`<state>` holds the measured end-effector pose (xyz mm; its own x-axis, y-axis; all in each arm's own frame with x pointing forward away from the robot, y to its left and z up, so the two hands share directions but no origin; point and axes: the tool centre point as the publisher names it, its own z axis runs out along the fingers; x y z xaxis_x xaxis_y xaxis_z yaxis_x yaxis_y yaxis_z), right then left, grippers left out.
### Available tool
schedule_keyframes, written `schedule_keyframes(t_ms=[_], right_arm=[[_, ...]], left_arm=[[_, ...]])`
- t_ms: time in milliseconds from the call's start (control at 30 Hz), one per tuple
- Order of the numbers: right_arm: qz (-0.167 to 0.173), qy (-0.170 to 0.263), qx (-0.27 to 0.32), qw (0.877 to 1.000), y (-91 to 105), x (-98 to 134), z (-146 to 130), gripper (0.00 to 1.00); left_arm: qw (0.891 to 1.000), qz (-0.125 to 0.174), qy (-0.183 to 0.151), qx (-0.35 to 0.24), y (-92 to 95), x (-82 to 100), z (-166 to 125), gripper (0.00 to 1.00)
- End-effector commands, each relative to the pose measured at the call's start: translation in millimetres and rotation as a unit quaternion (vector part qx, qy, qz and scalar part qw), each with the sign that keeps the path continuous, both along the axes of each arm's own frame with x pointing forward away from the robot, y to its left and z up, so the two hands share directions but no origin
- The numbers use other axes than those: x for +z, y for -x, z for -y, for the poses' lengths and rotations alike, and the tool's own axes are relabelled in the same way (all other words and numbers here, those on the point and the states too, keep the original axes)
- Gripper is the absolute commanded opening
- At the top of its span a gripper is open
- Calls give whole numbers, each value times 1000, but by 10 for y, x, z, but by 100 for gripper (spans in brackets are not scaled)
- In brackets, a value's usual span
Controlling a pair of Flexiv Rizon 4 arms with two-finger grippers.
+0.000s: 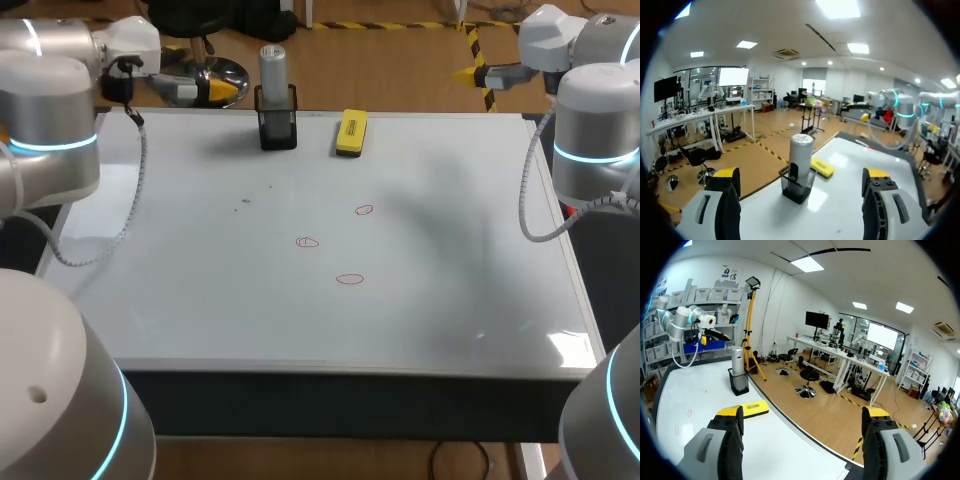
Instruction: Pick up the inspection probe, press it on each red-marked spot on the whiteboard one by one, put down the probe, pick up the eraser, and wipe off all the red marks.
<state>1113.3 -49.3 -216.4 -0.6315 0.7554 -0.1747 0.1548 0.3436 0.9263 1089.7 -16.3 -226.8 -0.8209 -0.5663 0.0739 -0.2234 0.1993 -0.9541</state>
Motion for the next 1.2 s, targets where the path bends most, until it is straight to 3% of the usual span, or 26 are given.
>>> schedule_keyframes(t_ms=[33, 167, 633, 1200], right_arm=[[-1, 0, 0, 1000, -4, 1, 3, 100], [-1, 0, 0, 1000, -4, 1, 3, 100], [-1, 0, 0, 1000, -4, 1, 3, 100], [-1, 0, 0, 1000, -4, 1, 3, 100]], left_arm=[[998, 15, 13, -53, -92, -57, 76, 100], [995, 32, 27, -89, -129, -83, 195, 100], [974, 41, 85, -205, -349, -279, 710, 100], [958, 49, 120, -254, -540, -496, 1163, 100]])
